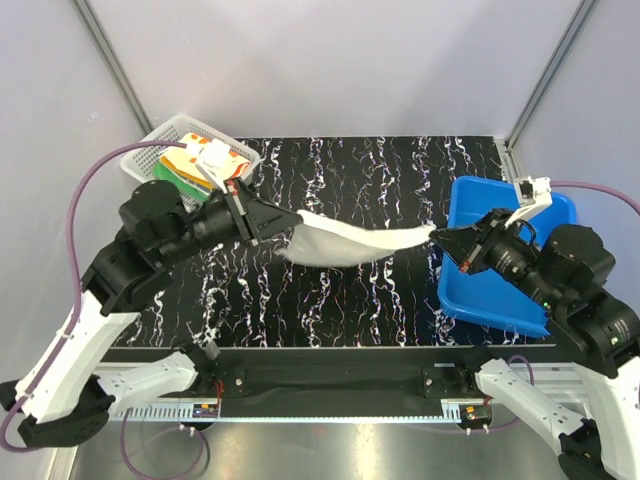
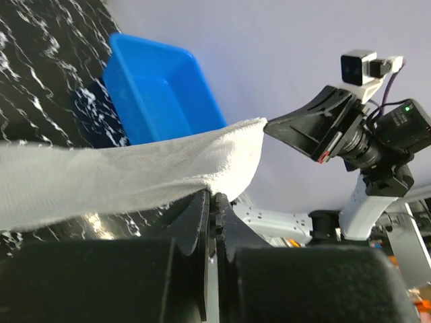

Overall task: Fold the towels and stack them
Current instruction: Flatten out the crumpled towel

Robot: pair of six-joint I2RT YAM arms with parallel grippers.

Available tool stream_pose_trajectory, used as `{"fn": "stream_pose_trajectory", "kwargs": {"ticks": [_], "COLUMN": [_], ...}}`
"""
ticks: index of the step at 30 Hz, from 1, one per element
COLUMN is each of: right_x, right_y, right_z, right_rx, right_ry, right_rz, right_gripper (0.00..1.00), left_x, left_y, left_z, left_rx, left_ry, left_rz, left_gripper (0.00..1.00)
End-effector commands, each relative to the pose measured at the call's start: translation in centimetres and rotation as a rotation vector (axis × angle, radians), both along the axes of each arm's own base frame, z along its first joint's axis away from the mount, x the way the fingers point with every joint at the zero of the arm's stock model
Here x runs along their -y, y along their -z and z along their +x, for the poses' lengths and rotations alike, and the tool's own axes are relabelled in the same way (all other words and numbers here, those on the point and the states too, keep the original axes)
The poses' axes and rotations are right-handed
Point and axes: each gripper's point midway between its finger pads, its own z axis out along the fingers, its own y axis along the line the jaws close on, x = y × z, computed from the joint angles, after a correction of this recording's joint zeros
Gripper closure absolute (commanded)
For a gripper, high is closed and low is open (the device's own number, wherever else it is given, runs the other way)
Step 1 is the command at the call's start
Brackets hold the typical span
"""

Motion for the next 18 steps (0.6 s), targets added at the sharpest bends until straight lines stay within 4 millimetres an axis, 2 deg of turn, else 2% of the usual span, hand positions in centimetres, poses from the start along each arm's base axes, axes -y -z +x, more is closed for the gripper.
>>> {"fn": "stream_pose_trajectory", "kwargs": {"ticks": [1, 2, 4, 5, 7, 10, 11, 12, 13, 14, 16, 17, 18], "right_x": [-0.8, -0.6, 0.6, 0.7, 1.8, 2.6, 2.2, 2.5, 2.4, 2.0, 1.6, 1.1, 0.5], "right_y": [-3.5, -4.8, -6.1, -6.4, -5.9, -4.8, -3.3, -2.8, -2.0, -0.3, 0.3, 2.1, 1.9], "right_z": [-2.0, -2.5, -2.1, -2.2, -1.0, 2.2, 4.2, 5.7, 6.9, 8.8, 11.3, 13.1, 14.7], "right_rx": [0.002, 0.024, 0.035, 0.036, 0.027, 0.017, -0.022, -0.023, -0.028, -0.063, -0.036, -0.066, -0.034], "right_ry": [-0.06, -0.057, 0.018, 0.018, 0.103, 0.213, 0.243, 0.284, 0.301, 0.32, 0.353, 0.364, 0.371], "right_rz": [0.147, 0.173, 0.195, 0.194, 0.149, 0.052, -0.004, -0.04, -0.091, -0.139, -0.18, -0.222, -0.217], "right_gripper": [1.0, 1.0, 1.0, 1.0, 1.0, 1.0, 1.0, 1.0, 1.0, 1.0, 1.0, 1.0, 1.0], "left_x": [1.6, 1.8, 1.9, 1.9, 1.1, 0.2, 0.5, 0.2, -0.2, 0.4, -0.3, -0.5, 0.1], "left_y": [-1.5, -1.7, -1.7, -2.1, -1.2, -0.9, 0.6, 0.3, 0.9, 1.8, 4.2, 5.2, 5.8], "left_z": [-0.1, -0.2, -0.2, 0.1, 1.3, 3.6, 4.9, 5.7, 7.2, 8.8, 11.7, 12.9, 14.7], "left_rx": [-0.016, -0.015, -0.024, -0.011, -0.017, -0.001, -0.021, -0.006, -0.022, -0.037, -0.08, -0.096, -0.084], "left_ry": [-0.013, -0.017, -0.033, -0.046, -0.121, -0.235, -0.266, -0.289, -0.314, -0.317, -0.341, -0.355, -0.342], "left_rz": [-0.023, -0.017, 0.02, 0.018, 0.076, 0.15, 0.217, 0.237, 0.257, 0.274, 0.299, 0.307, 0.296], "left_gripper": [1.0, 1.0, 1.0, 1.0, 1.0, 1.0, 1.0, 1.0, 1.0, 1.0, 1.0, 1.0, 1.0]}}
